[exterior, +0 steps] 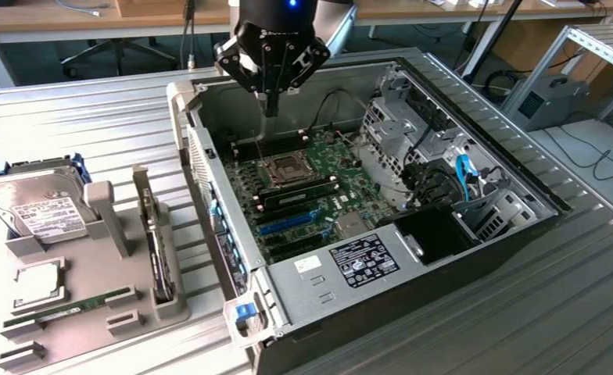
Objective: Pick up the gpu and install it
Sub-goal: 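Reach for the gpu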
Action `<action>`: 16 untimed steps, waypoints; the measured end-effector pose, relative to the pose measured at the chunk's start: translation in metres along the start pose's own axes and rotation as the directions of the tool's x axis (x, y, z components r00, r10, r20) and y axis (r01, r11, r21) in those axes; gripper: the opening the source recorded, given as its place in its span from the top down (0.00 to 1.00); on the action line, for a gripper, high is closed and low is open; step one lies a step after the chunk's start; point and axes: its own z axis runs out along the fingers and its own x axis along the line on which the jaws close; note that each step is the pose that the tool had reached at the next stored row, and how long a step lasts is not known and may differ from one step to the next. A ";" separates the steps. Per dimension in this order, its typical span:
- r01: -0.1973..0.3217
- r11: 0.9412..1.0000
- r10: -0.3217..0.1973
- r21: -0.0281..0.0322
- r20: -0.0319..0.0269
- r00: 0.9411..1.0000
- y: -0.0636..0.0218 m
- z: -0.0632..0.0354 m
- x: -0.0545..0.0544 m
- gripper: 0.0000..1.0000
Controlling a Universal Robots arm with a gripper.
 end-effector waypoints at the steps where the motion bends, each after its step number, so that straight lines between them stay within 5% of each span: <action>1: 0.000 1.000 0.000 0.000 0.000 1.000 0.0000 0.0000 0.000 0.89; 16: 0.000 1.000 0.000 0.000 0.000 1.000 -0.0003 -0.0001 0.004 0.89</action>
